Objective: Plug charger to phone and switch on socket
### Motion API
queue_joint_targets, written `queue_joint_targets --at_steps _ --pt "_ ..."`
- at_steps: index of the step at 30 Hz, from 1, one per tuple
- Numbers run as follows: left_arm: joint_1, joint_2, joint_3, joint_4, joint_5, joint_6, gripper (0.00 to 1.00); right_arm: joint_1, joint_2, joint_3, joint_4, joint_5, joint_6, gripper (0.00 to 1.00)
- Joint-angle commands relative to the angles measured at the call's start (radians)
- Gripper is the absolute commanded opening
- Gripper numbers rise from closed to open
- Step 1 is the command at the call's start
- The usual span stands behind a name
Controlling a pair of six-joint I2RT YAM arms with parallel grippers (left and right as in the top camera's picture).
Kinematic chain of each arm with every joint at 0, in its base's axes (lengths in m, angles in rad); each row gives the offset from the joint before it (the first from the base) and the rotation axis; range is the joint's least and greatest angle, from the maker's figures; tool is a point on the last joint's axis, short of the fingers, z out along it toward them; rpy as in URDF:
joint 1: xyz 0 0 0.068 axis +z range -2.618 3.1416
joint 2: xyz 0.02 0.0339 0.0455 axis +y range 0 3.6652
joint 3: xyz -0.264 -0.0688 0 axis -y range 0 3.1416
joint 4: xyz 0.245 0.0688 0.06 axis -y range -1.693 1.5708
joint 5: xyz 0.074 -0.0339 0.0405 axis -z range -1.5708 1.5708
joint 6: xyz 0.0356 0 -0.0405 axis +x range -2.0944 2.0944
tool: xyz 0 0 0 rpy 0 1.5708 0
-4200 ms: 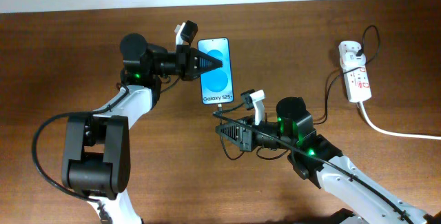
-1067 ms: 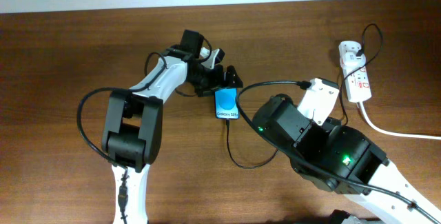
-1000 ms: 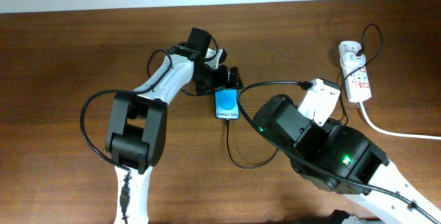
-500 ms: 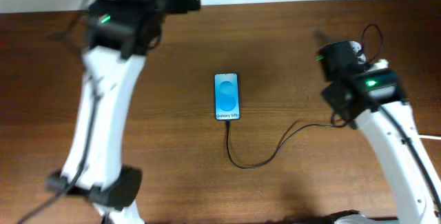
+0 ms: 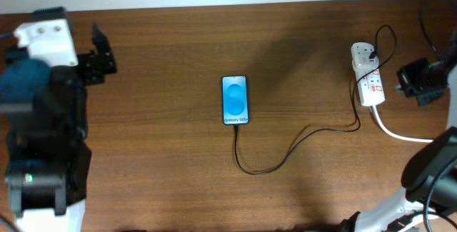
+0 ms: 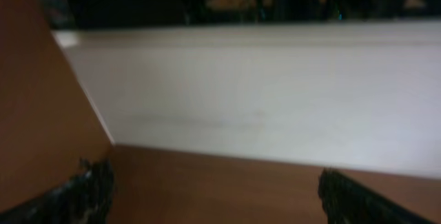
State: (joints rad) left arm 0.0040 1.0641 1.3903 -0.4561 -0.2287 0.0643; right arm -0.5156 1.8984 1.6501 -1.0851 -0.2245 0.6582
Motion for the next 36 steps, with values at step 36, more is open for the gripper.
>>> queue_joint_targets --at_steps 36 --pt "0.084 -0.095 -0.088 0.134 0.056 -0.006 0.99 0.129 0.463 0.016 0.381 -0.053 0.181 0.04"
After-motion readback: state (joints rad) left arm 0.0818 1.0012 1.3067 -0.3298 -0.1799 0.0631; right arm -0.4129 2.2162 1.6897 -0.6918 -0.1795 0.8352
